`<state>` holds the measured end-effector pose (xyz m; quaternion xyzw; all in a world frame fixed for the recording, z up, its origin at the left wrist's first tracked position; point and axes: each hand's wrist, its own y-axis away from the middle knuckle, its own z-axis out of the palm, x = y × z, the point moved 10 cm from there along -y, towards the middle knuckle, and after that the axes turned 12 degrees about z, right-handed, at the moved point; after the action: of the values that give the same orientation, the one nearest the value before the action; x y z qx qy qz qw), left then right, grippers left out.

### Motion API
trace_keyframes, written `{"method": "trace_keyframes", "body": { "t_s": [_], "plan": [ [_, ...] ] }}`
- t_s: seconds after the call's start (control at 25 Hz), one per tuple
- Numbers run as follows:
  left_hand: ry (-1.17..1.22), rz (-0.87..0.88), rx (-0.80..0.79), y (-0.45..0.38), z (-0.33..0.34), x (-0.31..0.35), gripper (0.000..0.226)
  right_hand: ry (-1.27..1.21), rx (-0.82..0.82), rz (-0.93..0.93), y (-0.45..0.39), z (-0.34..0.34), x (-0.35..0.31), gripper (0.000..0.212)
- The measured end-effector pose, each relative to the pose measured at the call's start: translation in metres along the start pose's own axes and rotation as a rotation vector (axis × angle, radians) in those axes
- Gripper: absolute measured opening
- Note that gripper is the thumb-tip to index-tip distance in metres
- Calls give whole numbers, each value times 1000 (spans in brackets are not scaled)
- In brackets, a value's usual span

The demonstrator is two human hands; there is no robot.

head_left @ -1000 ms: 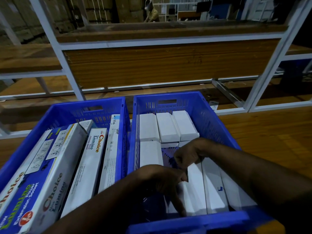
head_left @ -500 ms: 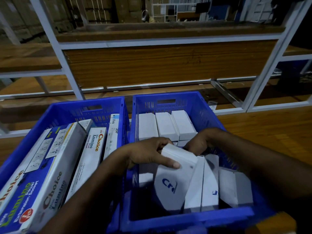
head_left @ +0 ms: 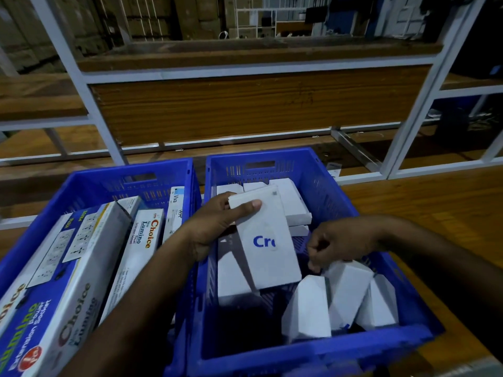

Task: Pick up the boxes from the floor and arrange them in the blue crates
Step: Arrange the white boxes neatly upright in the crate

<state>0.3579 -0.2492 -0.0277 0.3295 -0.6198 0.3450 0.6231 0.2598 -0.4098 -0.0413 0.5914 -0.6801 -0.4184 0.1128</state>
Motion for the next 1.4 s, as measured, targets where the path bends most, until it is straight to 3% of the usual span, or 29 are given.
{"method": "trace_keyframes", "body": {
  "t_s": [0.16, 0.32, 0.64, 0.8, 0.88, 0.96, 1.08, 1.24, 1.32, 1.4],
  "plan": [
    [1, 64, 187, -6, 3, -1, 64, 56, 173, -20, 33, -7, -9, 24],
    [31, 98, 287, -6, 11, -8, 48, 4, 80, 33, 39, 28, 0, 23],
    [-6, 104, 253, -5, 26, -23, 37, -216, -24, 43, 29, 36, 18, 17],
    [-20, 113, 293, -4, 19, -21, 32, -414, 116, 16, 38, -10, 23, 17],
    [-16, 96, 290, -7, 18, -23, 38, -505, 283, 16, 33, -36, 25, 17],
    [-6, 63, 264, -12, 20, -31, 49, -530, 394, 41, 18, -49, 24, 31],
    [81, -10, 270, -13, 26, -31, 71, -591, 319, 40, -14, -45, 10, 53],
    [379, -137, 312, -14, 31, -37, 80, -644, 226, -148, -28, -43, -22, 46],
    [513, -198, 325, -17, 28, -49, 99, -590, 337, -245, -25, -47, -28, 55],
    [419, -272, 318, -12, 23, -58, 95, -577, 486, -364, -19, -51, -30, 62]
  ]
}}
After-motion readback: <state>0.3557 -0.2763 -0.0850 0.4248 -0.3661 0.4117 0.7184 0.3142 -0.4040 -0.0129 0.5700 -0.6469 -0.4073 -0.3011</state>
